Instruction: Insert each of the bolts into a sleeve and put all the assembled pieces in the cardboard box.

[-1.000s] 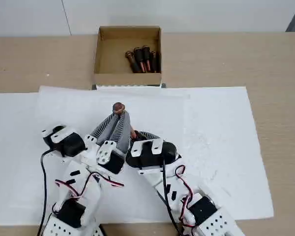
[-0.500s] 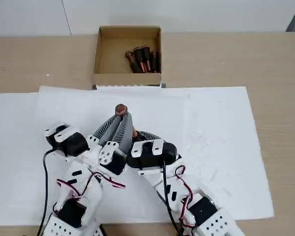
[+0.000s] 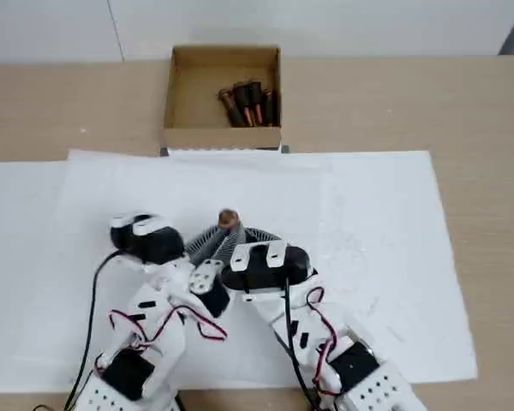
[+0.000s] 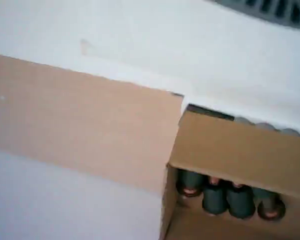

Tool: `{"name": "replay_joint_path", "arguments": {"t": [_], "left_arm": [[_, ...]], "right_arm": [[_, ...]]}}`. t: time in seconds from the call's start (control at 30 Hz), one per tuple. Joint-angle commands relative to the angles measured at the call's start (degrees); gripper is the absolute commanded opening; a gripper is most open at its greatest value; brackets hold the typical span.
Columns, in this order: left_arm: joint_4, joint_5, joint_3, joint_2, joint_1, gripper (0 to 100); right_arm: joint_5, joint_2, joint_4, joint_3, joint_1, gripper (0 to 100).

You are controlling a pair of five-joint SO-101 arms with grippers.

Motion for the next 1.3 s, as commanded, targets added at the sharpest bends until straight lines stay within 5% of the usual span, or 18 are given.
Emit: {"name": "replay_joint_path", "arguments": {"t": [0.0,0.47,0.8,1.27], "left_arm": [[2.64,0.18,-3.47,-0.70,3.34,1],[7.21,-3.69,-4.18,-0.70,3.34,1],[7.21,-4.75,-4.18,-0.70,2.99,16],[7.12,-12.57,-4.00,-0.62,-1.93,17]], "right_arm": [[0.62,-0.75,-0.22,0.70,-0.57,0.3],[0.62,-0.75,-0.22,0.70,-0.48,0.3],[0.62,-0.48,-0.22,0.70,-0.48,0.3],[0.53,-0.22,-0.22,0.70,-0.48,0.3]]}}
